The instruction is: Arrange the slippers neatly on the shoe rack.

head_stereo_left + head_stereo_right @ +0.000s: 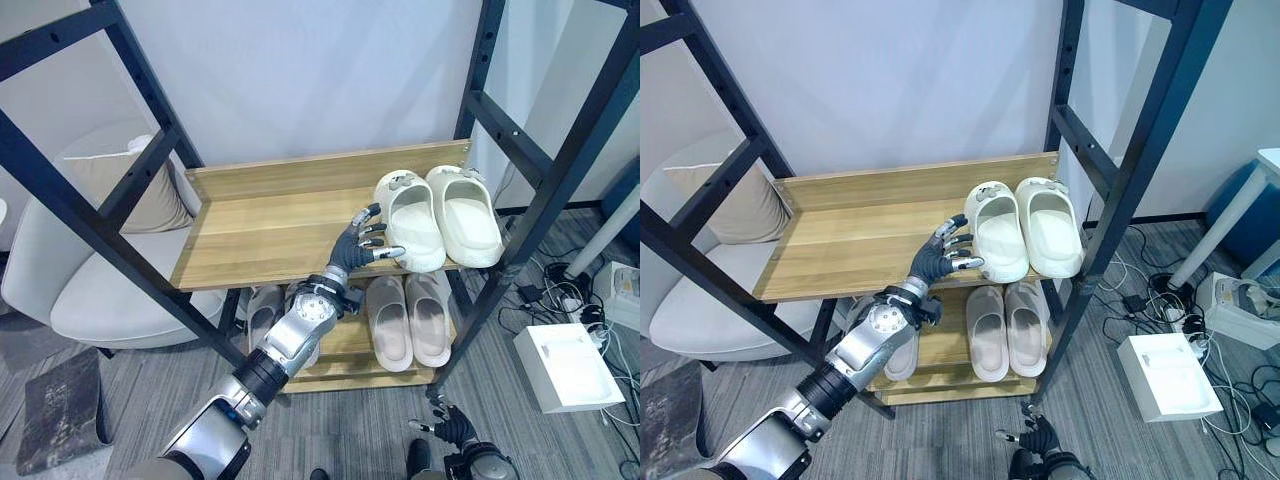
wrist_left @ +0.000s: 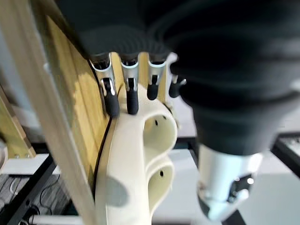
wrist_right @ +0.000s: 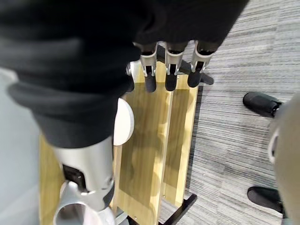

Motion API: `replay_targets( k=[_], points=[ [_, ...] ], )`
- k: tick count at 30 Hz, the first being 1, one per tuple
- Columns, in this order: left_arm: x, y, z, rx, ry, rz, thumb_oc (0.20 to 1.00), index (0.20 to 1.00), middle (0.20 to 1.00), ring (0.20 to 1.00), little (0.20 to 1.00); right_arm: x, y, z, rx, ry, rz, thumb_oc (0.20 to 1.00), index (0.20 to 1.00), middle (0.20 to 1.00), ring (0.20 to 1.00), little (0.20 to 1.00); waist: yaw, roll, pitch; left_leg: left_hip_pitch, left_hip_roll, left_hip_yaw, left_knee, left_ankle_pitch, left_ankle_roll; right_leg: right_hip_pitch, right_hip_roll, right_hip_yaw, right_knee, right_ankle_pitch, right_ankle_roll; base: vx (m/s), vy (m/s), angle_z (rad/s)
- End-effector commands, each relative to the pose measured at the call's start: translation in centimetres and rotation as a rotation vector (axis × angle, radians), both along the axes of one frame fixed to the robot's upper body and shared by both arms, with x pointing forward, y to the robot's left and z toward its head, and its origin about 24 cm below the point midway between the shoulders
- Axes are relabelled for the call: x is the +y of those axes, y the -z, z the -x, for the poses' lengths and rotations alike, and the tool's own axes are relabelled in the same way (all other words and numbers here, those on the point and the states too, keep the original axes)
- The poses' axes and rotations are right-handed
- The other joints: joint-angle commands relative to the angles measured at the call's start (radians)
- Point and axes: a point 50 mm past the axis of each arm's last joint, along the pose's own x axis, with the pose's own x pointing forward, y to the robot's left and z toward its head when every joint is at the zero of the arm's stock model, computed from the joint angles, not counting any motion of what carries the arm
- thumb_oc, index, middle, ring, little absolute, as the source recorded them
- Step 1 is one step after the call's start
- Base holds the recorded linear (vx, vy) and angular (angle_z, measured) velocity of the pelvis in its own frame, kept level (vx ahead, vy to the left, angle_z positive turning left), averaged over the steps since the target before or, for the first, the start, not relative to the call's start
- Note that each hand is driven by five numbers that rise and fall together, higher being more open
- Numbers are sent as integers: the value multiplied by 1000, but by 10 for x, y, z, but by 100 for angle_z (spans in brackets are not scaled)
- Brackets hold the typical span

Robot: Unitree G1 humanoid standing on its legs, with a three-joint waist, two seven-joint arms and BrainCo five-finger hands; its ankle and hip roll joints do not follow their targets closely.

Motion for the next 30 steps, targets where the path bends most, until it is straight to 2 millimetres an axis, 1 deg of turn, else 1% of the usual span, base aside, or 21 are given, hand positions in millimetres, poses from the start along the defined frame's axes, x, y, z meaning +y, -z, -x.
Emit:
replay_targets(
  k=[1,3,4,5,6,7,9,10,11,13,16,18,19,20,22,23,24,26,27,28,30],
  points=[
    [-29,-30,-18,-61,40,24,1000,1000,1000,1000,1000,9,-9,-23,-83,1,-28,1000,1000,1000,1000,1000,-40,-11,46,21,-24,6,-7,-13,-22,100,11,-15,0,-111,79,0,0,0],
    [-27,-31,-19,-60,31,35,1000,1000,1000,1000,1000,9,-8,-23,-80,3,-25,1000,1000,1000,1000,1000,-40,-11,46,20,-25,6,-7,-13,-23,100,11,-16,0,-110,80,0,0,0],
    [-19,-37,-22,-83,-1,51,1000,1000,1000,1000,1000,8,-7,-21,-75,7,-24,1000,1000,1000,1000,1000,-38,-11,45,20,-26,6,-7,-13,-23,100,9,-18,0,-109,80,0,0,0],
    [-15,-41,-22,-100,-13,58,1000,1000,1000,1000,1000,8,-7,-21,-74,9,-23,1000,1000,1000,1000,1000,-35,-11,44,19,-27,4,-7,-14,-23,101,9,-20,0,-109,81,0,0,0],
    [-3,-47,-23,-137,-48,66,1000,1000,1000,1000,1000,7,-6,-19,-69,19,-22,1000,1000,1000,1000,1000,-28,-12,42,19,-26,1,-7,-14,-24,102,8,-23,0,-109,81,0,0,0],
    [-3,-47,-23,-137,-48,66,1000,1000,1000,1000,1000,7,-6,-18,-69,19,-22,1000,1000,1000,1000,1000,-28,-12,42,20,-26,1,-7,-14,-24,103,8,-24,0,-109,81,0,0,0],
    [14,-56,-20,-192,-79,99,1000,1000,1000,1000,1000,6,-5,-16,-68,28,-20,1000,1000,1000,1000,1000,-18,-14,42,20,-25,-4,-7,-14,-25,106,7,-30,0,-110,81,0,0,0],
    [35,-51,-12,-177,-125,211,1000,1000,1000,1000,1000,6,-5,-15,-71,45,-23,1000,1000,1000,1000,1000,-4,-19,41,20,-25,-12,-7,-14,-26,110,7,-34,0,-112,79,0,0,0],
    [35,-51,-11,-176,-125,211,1000,1000,1000,1000,1000,6,-5,-15,-71,45,-23,1000,1000,1000,1000,1000,-5,-19,40,21,-25,-12,-7,-14,-26,111,7,-34,0,-112,79,0,0,0],
    [56,-42,1,-161,-165,291,1000,1000,1000,1000,1000,6,-4,-14,-71,65,-34,1000,1000,1000,1000,1000,15,-26,41,21,-25,-19,-7,-13,-27,115,7,-40,0,-116,76,0,0,0],
    [79,-34,15,-141,-207,396,1000,1000,1000,1000,1000,4,-3,-13,-69,86,-43,1000,1000,1000,1000,1000,39,-34,41,23,-24,-30,-7,-12,-29,123,7,-49,0,-120,73,-14,-17,9],
    [82,-30,18,-134,-203,395,1000,1000,1000,1000,1000,3,-3,-13,-68,91,-44,1000,1000,1000,1000,1000,44,-35,40,23,-22,-33,-7,-12,-30,125,6,-52,0,-120,73,-8,-10,19],
    [93,-33,25,-149,-217,480,1000,1000,1000,1000,1000,0,-2,-15,-67,103,-43,1000,1000,1000,1000,1000,58,-39,37,22,-23,-40,-7,-11,-31,128,5,-59,0,-121,72,-6,-7,26],
    [99,-34,29,-154,-227,549,1000,1000,1000,1000,1000,-3,-3,-17,-66,115,-42,1000,1000,1000,1000,1000,66,-42,36,22,-24,-45,-7,-9,-31,131,5,-64,0,-121,71,-11,-11,26],
    [99,-48,35,-204,-175,602,1000,1000,1000,1000,1000,-3,-1,-18,-58,124,-45,1000,1000,1000,1000,1000,78,-44,35,19,-25,-52,-7,-8,-31,130,4,-70,0,-120,70,-12,-7,17],
    [95,-58,42,-239,-110,633,1000,1000,1000,1000,1000,-2,1,-17,-45,124,-47,1000,1000,1000,1000,1000,87,-45,35,18,-26,-56,-7,-8,-31,130,3,-72,0,-119,70,-10,0,14],
    [92,-62,46,-255,-64,629,1000,1000,1000,1000,1000,-2,2,-18,-40,126,-46,1000,1000,1000,1000,1000,91,-46,35,17,-27,-59,-7,-8,-30,130,3,-74,0,-118,70,-12,3,12],
    [77,-75,58,-293,98,599,1000,1000,1000,1000,1000,-1,5,-16,-23,118,-46,1000,1000,1000,1000,1000,99,-45,35,16,-28,-64,-7,-9,-29,130,3,-75,0,-117,71,1,14,8],
    [64,-84,69,-331,253,529,1000,1000,1000,1000,1000,1,8,-11,0,91,-41,1000,1000,1000,1000,1000,102,-41,36,16,-28,-65,-7,-12,-27,130,3,-78,0,-116,72,10,28,4],
    [61,-90,77,-361,315,507,1000,1000,1000,1000,1000,3,9,-12,3,79,-41,1000,1000,1000,1000,1000,105,-41,36,16,-29,-65,-7,-14,-26,130,2,-76,0,-117,73,0,0,0],
    [61,-90,77,-361,315,507,1000,1000,1000,1000,1000,3,9,-12,3,79,-41,1000,1000,1000,1000,1000,105,-41,36,16,-29,-65,-7,-14,-26,130,2,-76,0,-117,73,0,0,0]
  ],
)
